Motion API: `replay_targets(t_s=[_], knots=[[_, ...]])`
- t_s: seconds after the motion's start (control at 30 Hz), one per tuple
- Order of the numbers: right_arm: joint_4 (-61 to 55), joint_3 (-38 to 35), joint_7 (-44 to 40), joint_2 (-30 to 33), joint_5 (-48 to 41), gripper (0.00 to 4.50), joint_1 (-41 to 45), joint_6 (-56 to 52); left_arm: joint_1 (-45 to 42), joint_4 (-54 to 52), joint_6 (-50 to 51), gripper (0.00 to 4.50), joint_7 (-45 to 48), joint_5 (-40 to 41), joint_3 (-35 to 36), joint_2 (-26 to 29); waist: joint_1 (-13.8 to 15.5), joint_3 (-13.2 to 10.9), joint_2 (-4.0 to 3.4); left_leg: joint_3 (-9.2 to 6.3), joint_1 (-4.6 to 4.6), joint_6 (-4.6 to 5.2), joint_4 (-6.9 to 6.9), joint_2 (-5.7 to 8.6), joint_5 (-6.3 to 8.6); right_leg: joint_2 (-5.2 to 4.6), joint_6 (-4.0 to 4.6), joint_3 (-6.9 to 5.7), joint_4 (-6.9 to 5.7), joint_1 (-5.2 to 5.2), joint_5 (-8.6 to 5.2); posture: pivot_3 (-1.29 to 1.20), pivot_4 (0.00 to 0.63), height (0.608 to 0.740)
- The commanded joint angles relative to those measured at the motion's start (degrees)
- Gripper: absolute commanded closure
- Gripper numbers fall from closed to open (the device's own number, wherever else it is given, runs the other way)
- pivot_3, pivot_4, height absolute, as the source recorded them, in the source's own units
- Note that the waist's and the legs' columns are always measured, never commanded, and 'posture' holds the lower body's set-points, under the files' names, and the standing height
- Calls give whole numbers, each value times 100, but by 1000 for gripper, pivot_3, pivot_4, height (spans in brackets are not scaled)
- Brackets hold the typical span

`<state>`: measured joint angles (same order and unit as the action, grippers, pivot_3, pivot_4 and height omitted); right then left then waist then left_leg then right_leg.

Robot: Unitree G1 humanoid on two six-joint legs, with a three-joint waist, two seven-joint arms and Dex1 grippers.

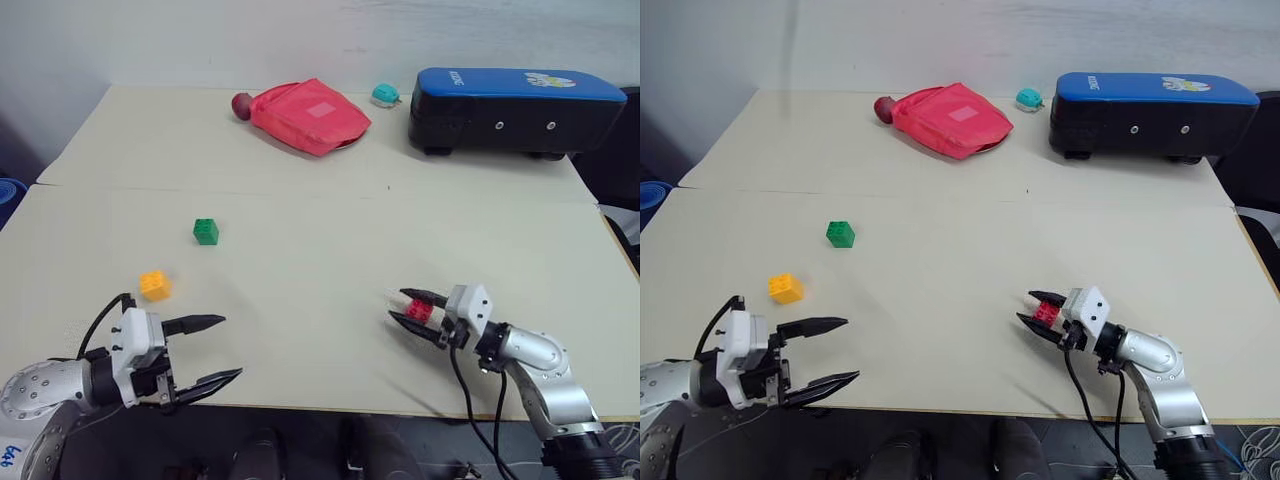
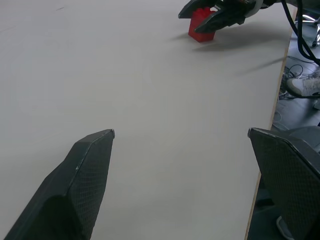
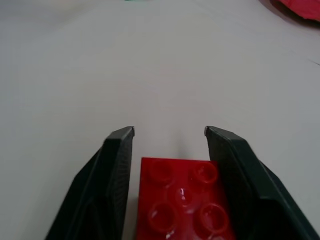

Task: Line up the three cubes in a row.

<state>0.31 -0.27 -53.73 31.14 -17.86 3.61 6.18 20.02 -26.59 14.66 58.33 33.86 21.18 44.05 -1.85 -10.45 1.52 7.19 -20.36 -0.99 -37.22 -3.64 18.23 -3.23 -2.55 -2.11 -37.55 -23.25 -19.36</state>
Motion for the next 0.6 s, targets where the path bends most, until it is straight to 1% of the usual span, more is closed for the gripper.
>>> replay_targets(t_s=[0.03, 0.17, 0.23, 0.33, 0.47, 0.53, 0.6], knots=[[210, -85, -120, 16, 11, 2971, 12, 263, 135, -206, -115, 0, -4, -16, 206, -21, 3, 0, 0, 0, 1, 1, 0, 0, 1, 0, 0, 0, 0, 1, 0, 0, 150, 740], [52, 118, -912, 35, -419, 2970, 191, 394, 145, -212, -129, 0, -128, -31, 258, -101, 8, 0, 0, -1, 3, 7, -3, 0, 3, 0, 0, -1, -1, 5, 0, 0, 150, 740], [-222, 381, -1182, 50, -467, 2970, 480, 138, 152, -187, -128, 0, -163, -20, 277, -138, -11, 0, 0, -2, 3, 7, -2, 0, 3, 0, 0, -1, -2, 4, 0, 0, 150, 740], [-378, 876, -1322, -101, -382, 2970, 1106, -409, 248, -146, -181, 0, -143, -61, 286, -180, -103, -1, -2, -1, 3, 7, -2, -2, 3, 1, 0, 1, -12, 0, 0, 0, 150, 740], [69, 1539, -1501, -325, 30, 2970, 1692, -733, 360, -114, -235, 0, -155, -117, 263, -247, -124, 0, 0, -11, 2, 3, 2, -4, 1, 2, 7, -7, -16, -4, -4, 0, 150, 740], [428, 1763, -1648, -404, 284, 2970, 1873, -457, 381, -137, -244, 0, -177, -138, 246, -278, -102, 0, 1, -12, -3, -2, 0, -4, -1, 1, 8, -12, -13, -6, -5, 0, 150, 740], [770, 1828, -1719, -532, 354, 2970, 2054, -336, 386, -146, -241, 0, -203, -149, 244, -303, -81, 0, 1, -15, -14, -2, -10, -2, -2, -5, 8, -17, -12, -10, -5, 0, 150, 740]])
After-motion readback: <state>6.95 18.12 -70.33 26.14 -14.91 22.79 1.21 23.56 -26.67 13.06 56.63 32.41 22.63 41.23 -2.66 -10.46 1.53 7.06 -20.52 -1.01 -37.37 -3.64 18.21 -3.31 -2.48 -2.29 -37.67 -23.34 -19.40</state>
